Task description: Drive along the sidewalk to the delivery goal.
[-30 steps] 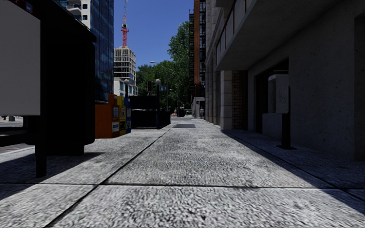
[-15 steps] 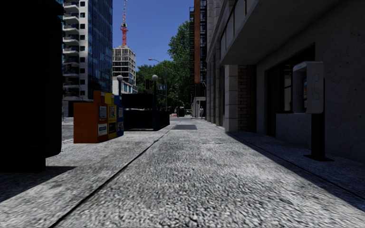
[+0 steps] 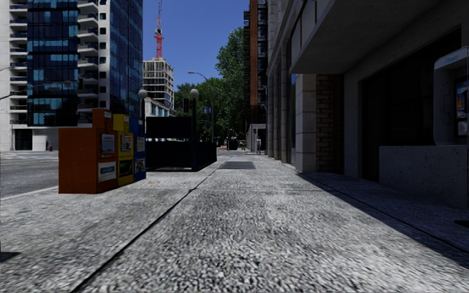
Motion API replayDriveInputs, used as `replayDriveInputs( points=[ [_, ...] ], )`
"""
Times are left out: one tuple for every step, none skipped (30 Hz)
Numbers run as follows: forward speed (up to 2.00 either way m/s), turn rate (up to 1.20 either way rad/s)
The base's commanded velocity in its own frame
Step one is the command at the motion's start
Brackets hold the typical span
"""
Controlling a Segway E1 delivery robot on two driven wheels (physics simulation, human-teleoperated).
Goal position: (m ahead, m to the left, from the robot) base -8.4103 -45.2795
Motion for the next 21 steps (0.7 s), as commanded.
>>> replayDriveInputs(
  points=[
    [2.0,0.0],
    [2.0,0.0],
    [2.0,0.0],
    [2.0,0.0],
    [2.0,0.0],
    [2.0,0.0],
    [2.0,0.0],
    [2.0,0.0],
    [2.0,0.0],
    [2.0,0.0],
    [2.0,0.0],
    [2.0,0.0],
    [2.0,0.0],
    [2.0,0.0],
    [2.0,0.0],
    [2.0,0.0],
    [2.0,0.0],
    [2.0,0.0],
    [2.0,0.0],
    [2.0,0.0],
    [2.0,0.0]
  ],
)
